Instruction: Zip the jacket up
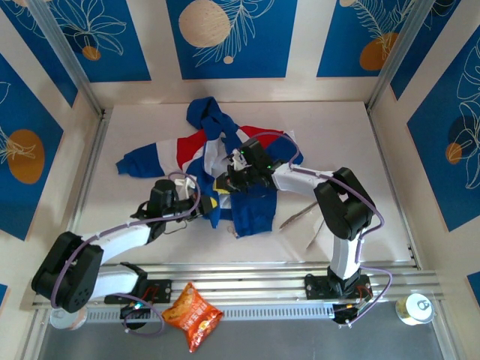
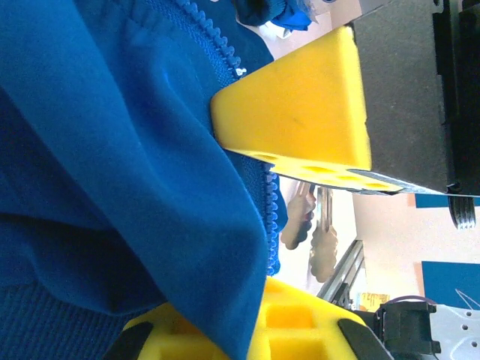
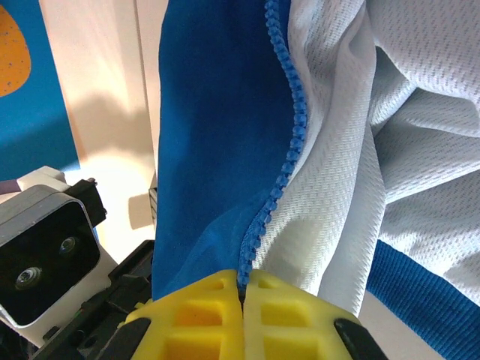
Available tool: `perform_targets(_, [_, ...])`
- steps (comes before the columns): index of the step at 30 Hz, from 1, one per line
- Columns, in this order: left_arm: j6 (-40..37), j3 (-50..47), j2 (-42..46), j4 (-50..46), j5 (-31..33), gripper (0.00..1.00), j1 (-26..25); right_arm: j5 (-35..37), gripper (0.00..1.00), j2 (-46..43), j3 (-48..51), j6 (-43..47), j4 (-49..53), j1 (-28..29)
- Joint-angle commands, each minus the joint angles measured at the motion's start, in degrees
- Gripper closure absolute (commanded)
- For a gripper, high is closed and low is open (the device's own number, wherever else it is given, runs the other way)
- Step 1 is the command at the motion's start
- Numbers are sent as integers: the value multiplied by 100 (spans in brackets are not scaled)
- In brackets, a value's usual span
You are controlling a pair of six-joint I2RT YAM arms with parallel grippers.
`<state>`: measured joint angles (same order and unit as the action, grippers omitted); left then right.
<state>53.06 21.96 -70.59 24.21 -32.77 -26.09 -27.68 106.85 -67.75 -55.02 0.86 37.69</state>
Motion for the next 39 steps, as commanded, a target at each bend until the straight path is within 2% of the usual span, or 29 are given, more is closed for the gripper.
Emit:
perform_targets(1, [-123, -81, 191, -234, -7, 100, 51, -132, 100, -105, -32, -6, -36, 89])
perform_targets(2, [-161, -78, 233, -324, 37, 99, 57, -104, 100, -126, -25, 35, -17, 89])
perform_targets(4, [-244, -27, 327, -539, 104, 87, 60, -4, 100, -200, -17, 104, 61, 91])
perform_targets(8, [-566, 158, 699, -1327, 294, 58, 60, 179, 100, -305, -53, 264, 243, 25])
perform_targets(13, [-846, 189, 1063, -1981, 535, 42, 38, 184, 100, -297, -249, 399, 452, -59])
perform_targets(23, [-1254, 63, 954, -1429, 754, 35, -483, 391, 100, -108, -675, 723, 991, -61])
perform_targets(26, [-1331, 152, 1086, -1773, 1221, 32, -480, 459, 100, -52, -832, 844, 1199, -60])
perform_targets(28, [-1500, 186, 1204, -1884, 1280, 31, -464, 514, 100, -16, -936, 917, 1331, -60])
perform_targets(34, [-1350, 306, 1277, -1876, 516, 30, -124, 571, 100, -45, -1044, 931, 1432, -73])
perform_targets(39, [-1123, 212, 946, -1209, -12, 32, 7, 623, 100, -59, -1087, 960, 1566, -69])
